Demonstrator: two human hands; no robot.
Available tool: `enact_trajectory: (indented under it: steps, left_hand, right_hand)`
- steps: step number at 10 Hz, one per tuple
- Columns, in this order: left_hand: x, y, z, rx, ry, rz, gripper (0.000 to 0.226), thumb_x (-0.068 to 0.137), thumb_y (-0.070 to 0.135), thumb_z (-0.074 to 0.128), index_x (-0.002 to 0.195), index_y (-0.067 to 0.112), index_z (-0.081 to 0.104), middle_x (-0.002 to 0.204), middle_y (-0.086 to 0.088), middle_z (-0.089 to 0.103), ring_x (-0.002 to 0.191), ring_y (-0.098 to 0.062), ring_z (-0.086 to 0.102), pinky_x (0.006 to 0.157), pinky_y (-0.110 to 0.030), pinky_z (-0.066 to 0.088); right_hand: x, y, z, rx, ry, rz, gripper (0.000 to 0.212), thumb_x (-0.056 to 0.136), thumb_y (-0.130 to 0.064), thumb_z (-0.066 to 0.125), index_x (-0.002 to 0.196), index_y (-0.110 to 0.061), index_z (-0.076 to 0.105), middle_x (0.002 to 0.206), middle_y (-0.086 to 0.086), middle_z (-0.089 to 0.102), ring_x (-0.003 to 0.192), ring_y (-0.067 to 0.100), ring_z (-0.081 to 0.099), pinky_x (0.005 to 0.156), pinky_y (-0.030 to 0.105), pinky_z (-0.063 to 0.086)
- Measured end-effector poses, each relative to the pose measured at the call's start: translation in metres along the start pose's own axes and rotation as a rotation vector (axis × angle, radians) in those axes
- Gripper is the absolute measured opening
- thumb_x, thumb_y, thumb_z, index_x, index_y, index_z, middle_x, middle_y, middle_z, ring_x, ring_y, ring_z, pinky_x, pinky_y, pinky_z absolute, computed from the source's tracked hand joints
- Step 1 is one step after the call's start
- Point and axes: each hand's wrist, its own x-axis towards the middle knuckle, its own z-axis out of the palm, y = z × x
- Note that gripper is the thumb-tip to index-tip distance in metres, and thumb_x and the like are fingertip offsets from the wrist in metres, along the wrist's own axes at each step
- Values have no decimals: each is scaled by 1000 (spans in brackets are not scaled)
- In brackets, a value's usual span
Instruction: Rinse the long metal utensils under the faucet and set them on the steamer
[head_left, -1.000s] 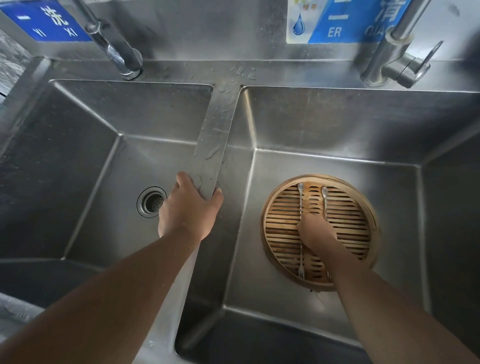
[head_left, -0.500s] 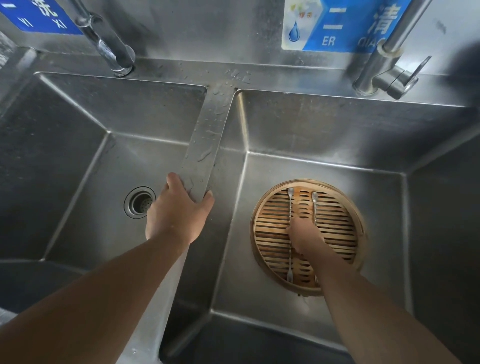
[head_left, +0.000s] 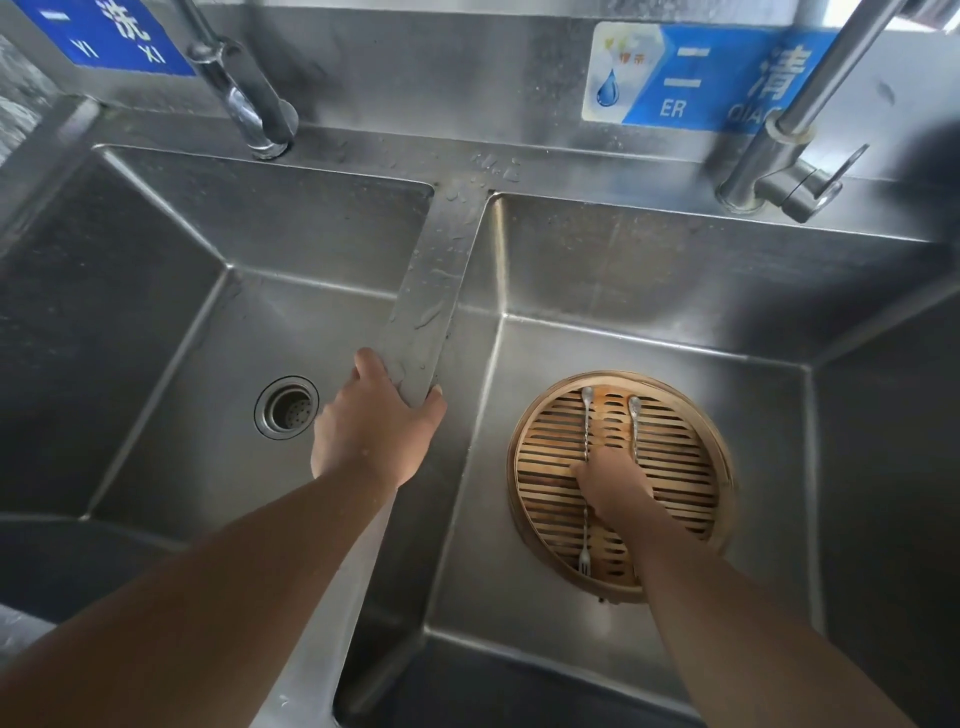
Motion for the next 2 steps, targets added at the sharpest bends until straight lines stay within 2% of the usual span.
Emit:
enact_trajectory:
  steps: [1, 2]
  left_hand:
    - [-1, 1, -5, -12, -5, 0, 48, 77, 64, 51, 93, 22, 33, 92, -5, 62, 79, -36, 62, 63, -38, 45]
    - [-1, 2, -4, -10, -14, 30, 50, 79, 61, 51, 97, 18, 33, 103, -11, 63, 88, -40, 64, 67, -40, 44]
  right_hand:
    - [-17, -4, -5, -50, 38, 66, 22, 99, -19, 46, 109, -11, 64, 99, 8, 68, 91, 25, 66, 83, 40, 58]
    - [-40, -12, -4, -132, 77, 81, 25, 100, -14, 46, 118, -9, 62, 107, 8, 67, 92, 25, 65, 73, 36, 52]
